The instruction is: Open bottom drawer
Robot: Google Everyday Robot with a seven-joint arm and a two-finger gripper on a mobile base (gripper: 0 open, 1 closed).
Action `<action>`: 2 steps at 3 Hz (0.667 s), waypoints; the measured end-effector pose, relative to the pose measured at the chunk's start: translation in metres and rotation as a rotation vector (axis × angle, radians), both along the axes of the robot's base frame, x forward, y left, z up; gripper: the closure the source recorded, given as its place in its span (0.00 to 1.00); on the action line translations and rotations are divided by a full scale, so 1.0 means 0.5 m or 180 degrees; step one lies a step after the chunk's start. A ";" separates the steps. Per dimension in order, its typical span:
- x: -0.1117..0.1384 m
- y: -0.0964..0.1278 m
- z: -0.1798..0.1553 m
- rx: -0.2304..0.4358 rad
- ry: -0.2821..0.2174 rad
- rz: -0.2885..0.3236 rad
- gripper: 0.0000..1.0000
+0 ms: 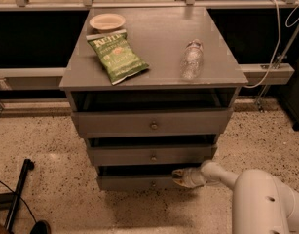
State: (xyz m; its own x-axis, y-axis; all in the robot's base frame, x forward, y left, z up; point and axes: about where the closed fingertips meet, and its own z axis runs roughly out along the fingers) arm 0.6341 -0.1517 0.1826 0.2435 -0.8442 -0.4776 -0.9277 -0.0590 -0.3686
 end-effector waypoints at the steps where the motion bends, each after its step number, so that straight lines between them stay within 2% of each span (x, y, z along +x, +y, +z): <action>1: 0.000 0.000 0.007 0.0000 0.0000 0.0000 0.81; 2: 0.000 0.000 0.008 0.0000 0.0000 0.0000 0.58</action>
Offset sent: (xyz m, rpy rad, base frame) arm 0.0000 0.0000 0.0032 0.0000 0.0000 0.0000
